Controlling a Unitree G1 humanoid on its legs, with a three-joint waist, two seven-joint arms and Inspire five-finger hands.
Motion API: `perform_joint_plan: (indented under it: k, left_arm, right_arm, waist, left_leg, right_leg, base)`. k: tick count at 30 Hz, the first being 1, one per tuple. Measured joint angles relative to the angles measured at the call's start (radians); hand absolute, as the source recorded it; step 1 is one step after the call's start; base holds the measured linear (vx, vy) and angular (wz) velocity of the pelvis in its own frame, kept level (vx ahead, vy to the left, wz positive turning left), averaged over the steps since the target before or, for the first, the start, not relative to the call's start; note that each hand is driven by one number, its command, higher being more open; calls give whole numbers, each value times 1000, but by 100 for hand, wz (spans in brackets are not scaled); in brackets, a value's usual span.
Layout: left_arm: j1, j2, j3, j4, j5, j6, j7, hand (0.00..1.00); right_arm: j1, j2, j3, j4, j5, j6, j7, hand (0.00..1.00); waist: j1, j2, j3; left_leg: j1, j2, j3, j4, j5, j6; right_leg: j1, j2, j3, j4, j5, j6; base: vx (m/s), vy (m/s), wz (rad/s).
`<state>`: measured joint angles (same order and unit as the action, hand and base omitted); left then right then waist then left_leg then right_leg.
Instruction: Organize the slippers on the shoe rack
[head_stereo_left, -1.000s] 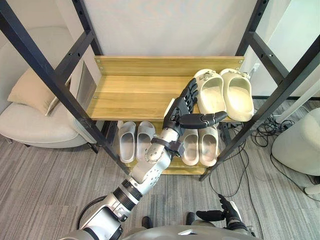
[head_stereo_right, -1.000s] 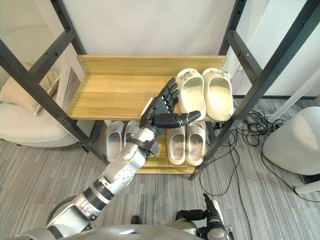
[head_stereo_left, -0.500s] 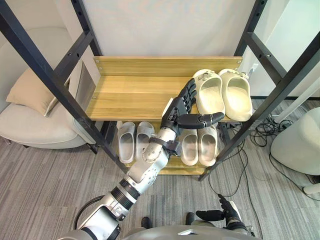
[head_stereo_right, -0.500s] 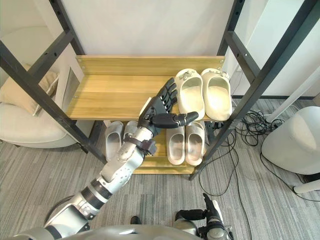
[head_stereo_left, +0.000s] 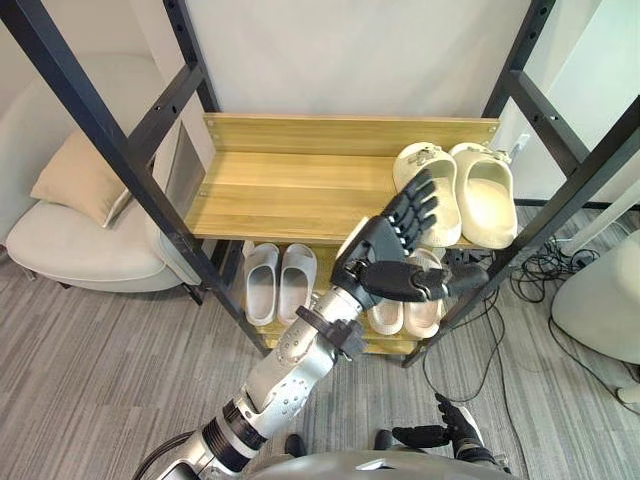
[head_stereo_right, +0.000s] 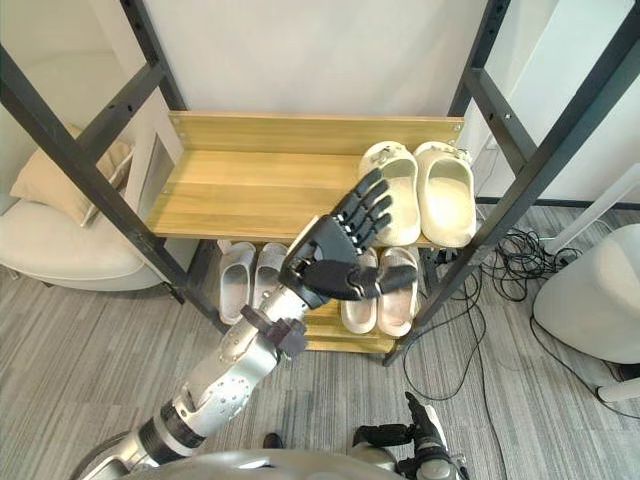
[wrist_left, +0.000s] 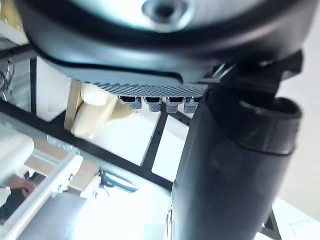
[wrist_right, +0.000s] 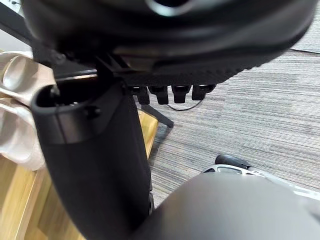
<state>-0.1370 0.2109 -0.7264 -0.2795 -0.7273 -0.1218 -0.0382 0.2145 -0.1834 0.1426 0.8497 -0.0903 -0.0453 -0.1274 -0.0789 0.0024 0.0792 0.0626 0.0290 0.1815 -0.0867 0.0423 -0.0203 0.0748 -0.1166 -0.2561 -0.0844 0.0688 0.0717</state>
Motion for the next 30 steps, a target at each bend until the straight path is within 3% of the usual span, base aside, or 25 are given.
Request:
perform_joint_plan:
  k: [7, 15, 22, 30]
  left_arm:
    - [129, 28, -114, 88, -6, 24, -116, 100]
    - [234, 63, -119, 359, 147, 59, -128, 100]
    - [275, 66, -18, 589, 324, 58, -113, 100]
    - [288, 24, 226, 853, 527, 58, -8, 100]
  right_arm:
    - [-3, -14, 5, 16, -27, -3, 13, 100]
    - [-3, -12, 6, 25, -28, -3, 12, 100]
    - [-3, 10, 5, 30, -31, -4, 5, 100]
    - [-5, 22, -4, 33, -36, -4, -6, 100]
  waist:
    - [9, 16, -26]
    - [15, 11, -30]
    - [19, -18, -22]
    - [20, -29, -18]
  left_leg:
    - [23, 1, -3, -1, 2, 0]
    - [24, 2, -4, -1, 3, -6]
    - [36, 3, -5, -1, 3, -5]
    - [37, 3, -2, -1, 0, -5]
  right_leg:
    - [19, 6, -5, 0, -2, 0]
    - [21, 7, -6, -3, -5, 3]
    - [34, 8, -7, -4, -5, 3]
    - [33, 8, -4, -4, -7, 4]
  base:
    - [-22, -1, 0]
    - [-29, -3, 1]
    - [0, 0, 0]
    - [0, 0, 0]
